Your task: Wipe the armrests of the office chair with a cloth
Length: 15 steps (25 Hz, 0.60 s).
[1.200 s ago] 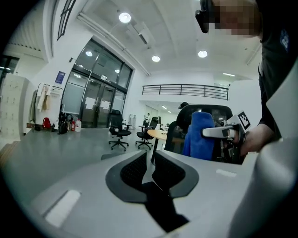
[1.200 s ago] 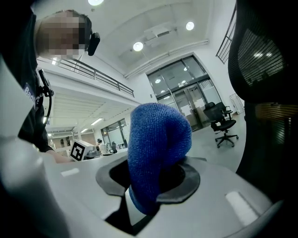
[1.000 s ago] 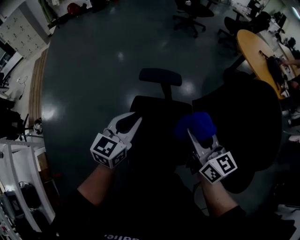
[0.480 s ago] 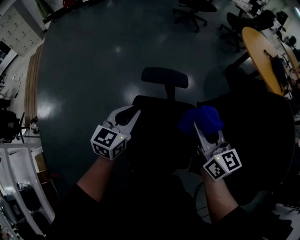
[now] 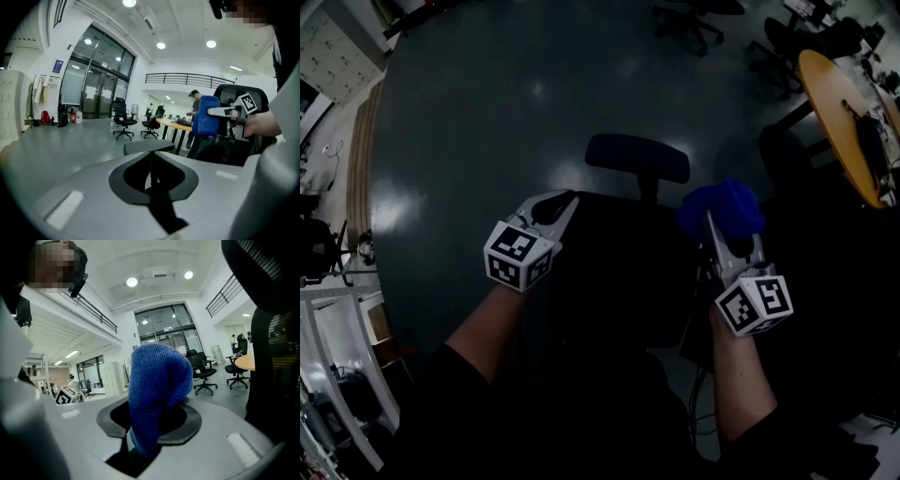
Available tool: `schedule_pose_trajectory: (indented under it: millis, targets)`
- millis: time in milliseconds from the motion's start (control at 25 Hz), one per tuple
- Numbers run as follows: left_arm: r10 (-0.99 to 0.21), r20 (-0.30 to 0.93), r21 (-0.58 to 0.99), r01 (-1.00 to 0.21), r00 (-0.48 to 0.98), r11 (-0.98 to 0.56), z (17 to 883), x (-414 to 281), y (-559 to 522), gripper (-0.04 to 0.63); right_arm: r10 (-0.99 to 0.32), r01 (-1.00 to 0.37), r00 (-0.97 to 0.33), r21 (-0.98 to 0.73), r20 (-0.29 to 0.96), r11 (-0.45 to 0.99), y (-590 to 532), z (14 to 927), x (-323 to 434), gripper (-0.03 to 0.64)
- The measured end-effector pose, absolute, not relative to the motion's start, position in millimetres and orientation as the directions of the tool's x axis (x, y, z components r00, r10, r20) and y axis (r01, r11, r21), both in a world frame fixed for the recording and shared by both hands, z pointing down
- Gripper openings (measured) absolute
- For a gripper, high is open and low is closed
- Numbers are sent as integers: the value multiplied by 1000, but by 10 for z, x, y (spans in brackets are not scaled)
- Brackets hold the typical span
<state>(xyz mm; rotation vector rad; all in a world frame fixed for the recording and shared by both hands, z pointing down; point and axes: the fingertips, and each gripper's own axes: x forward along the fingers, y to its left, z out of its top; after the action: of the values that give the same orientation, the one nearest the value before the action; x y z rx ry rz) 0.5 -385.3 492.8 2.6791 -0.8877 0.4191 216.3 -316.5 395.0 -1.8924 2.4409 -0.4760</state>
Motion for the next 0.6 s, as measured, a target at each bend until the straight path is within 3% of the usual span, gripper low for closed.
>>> schedule_pose_trajectory:
  millis: [600]
  targets:
    - [-527, 450, 80, -621, 721, -780, 5390, 150, -4518, 18, -930, -972, -232, -41, 285, 229, -4075, 4390, 2458, 138]
